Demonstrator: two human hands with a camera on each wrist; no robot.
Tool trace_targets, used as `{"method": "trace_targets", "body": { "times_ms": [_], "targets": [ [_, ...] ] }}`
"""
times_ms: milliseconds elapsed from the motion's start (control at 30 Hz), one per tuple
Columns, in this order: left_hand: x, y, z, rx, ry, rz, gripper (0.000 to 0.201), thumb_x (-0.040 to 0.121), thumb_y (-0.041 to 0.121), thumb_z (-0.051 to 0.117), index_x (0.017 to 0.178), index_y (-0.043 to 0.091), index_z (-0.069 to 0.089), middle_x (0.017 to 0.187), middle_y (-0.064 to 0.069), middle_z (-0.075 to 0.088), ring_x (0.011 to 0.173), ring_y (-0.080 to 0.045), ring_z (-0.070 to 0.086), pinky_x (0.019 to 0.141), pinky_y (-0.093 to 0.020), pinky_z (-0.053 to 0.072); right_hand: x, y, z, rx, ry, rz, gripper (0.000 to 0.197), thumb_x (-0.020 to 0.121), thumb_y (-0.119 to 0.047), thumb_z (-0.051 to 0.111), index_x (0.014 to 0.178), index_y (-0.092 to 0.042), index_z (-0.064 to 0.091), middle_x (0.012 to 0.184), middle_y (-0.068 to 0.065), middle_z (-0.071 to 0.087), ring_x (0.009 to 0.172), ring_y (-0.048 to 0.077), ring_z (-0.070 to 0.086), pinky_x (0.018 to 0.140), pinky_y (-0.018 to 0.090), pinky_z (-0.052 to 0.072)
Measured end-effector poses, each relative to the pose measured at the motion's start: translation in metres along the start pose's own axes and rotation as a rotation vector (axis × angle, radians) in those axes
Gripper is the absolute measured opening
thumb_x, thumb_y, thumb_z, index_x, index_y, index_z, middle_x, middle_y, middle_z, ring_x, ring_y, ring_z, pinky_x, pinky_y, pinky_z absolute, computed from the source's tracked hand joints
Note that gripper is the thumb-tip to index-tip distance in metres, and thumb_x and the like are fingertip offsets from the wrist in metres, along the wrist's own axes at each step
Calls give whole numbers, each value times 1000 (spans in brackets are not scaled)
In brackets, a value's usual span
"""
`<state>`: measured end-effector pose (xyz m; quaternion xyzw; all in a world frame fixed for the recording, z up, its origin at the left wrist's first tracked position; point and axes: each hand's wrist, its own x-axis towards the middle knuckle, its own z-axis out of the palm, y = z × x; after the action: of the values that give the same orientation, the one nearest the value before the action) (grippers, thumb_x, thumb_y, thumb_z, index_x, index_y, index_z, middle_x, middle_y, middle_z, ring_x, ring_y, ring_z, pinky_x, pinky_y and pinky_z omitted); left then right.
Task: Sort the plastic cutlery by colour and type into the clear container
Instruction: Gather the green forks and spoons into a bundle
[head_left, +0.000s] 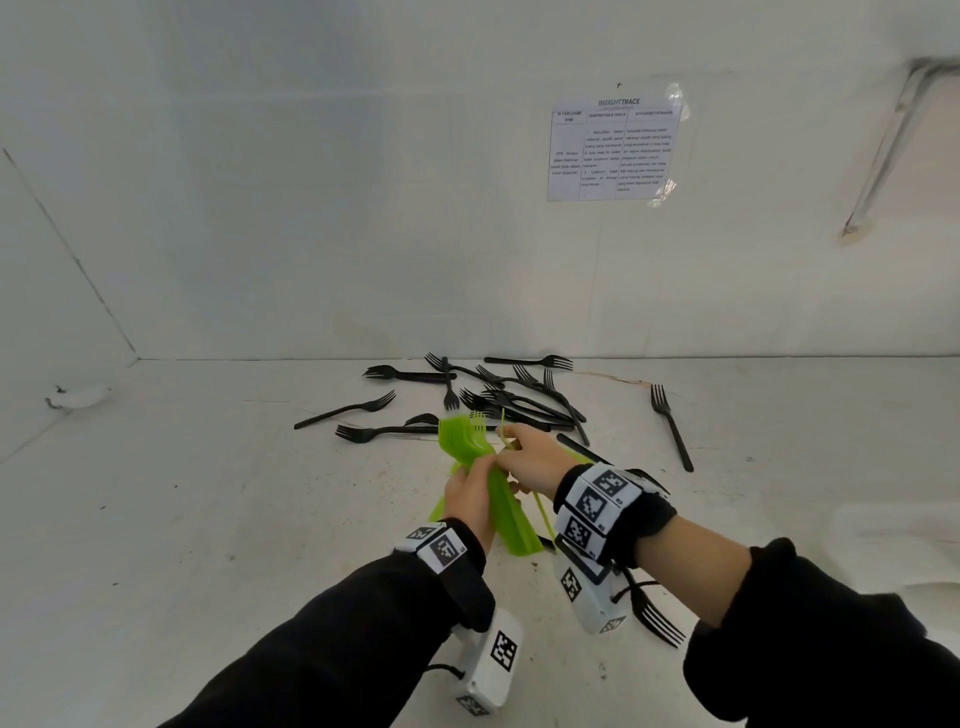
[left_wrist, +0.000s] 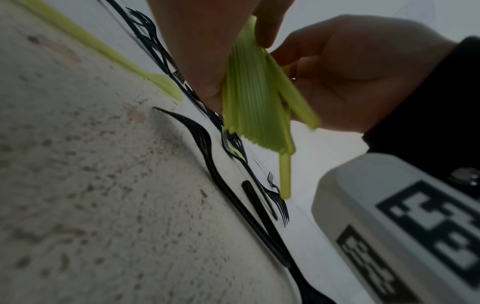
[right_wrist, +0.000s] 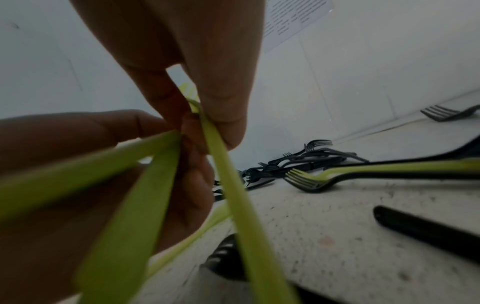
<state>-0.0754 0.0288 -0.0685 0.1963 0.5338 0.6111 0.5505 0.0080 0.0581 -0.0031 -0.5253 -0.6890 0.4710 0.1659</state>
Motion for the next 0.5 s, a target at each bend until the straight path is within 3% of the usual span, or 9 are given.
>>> {"method": "trace_targets", "body": {
  "times_ms": [67, 100, 167, 200, 267, 333, 433, 500],
  "targets": [
    [0, 2, -1, 1, -9, 9, 20, 93, 15, 50, 109, 6, 57, 91, -13, 61, 75, -23, 62, 60, -32, 50, 0, -3, 1, 32, 24, -2, 20, 92, -2, 37, 107, -6, 49, 73, 3, 43, 55, 14, 44, 47, 22, 38],
    [1, 2, -3, 1, -2, 14, 20, 93, 15, 51, 110, 5, 56, 86, -12, 60, 71, -21, 60, 58, -31, 49, 2, -5, 1, 23, 48, -7, 22, 92, 0, 33, 104, -3, 51, 71, 3, 42, 55, 15, 43, 49, 25, 40],
    [4, 1, -6, 8, -1, 20, 19, 94, 14, 52, 109, 4, 56, 77, -9, 56, 65, -19, 55, 58, -31, 46, 7, -4, 4, -7, 80, -23, 33, 93, 1, 31, 117, 0, 54, 67, 1, 45, 58, 17, 47, 60, 35, 50],
    [4, 0, -6, 14, -9, 25, 18, 95, 14, 51, 108, 4, 57, 75, -8, 56, 65, -19, 53, 60, -32, 46, 9, -4, 5, -6, 99, -26, 31, 93, -1, 34, 114, -1, 57, 67, 2, 48, 62, 20, 51, 71, 41, 54],
    [5, -2, -8, 29, -18, 30, 15, 95, 12, 51, 105, 6, 59, 76, -8, 57, 69, -20, 53, 66, -34, 45, 12, -2, 8, 25, 171, -25, 25, 93, -5, 43, 111, -7, 60, 78, 4, 56, 75, 21, 57, 86, 44, 53],
    [7, -2, -8, 24, -10, 34, 15, 94, 11, 51, 105, 7, 61, 79, -8, 59, 72, -21, 54, 69, -35, 45, 16, 1, 10, 90, 261, -10, 27, 89, -6, 53, 115, -11, 58, 90, 4, 58, 78, 19, 58, 80, 37, 56],
    [8, 0, -7, 10, -16, 30, 19, 95, 10, 50, 110, 4, 59, 87, -13, 63, 78, -25, 58, 73, -40, 49, 19, 4, 13, 135, 360, -2, 15, 84, -6, 59, 86, -19, 52, 91, 5, 61, 71, 19, 56, 68, 29, 53],
    [9, 0, -8, 16, -27, 28, 17, 95, 9, 50, 108, 5, 61, 90, -14, 64, 83, -27, 59, 85, -46, 49, 21, 6, 14, 121, 394, 6, 19, 84, -9, 59, 78, -21, 47, 89, 1, 59, 73, 19, 56, 60, 23, 48]
  ]
}}
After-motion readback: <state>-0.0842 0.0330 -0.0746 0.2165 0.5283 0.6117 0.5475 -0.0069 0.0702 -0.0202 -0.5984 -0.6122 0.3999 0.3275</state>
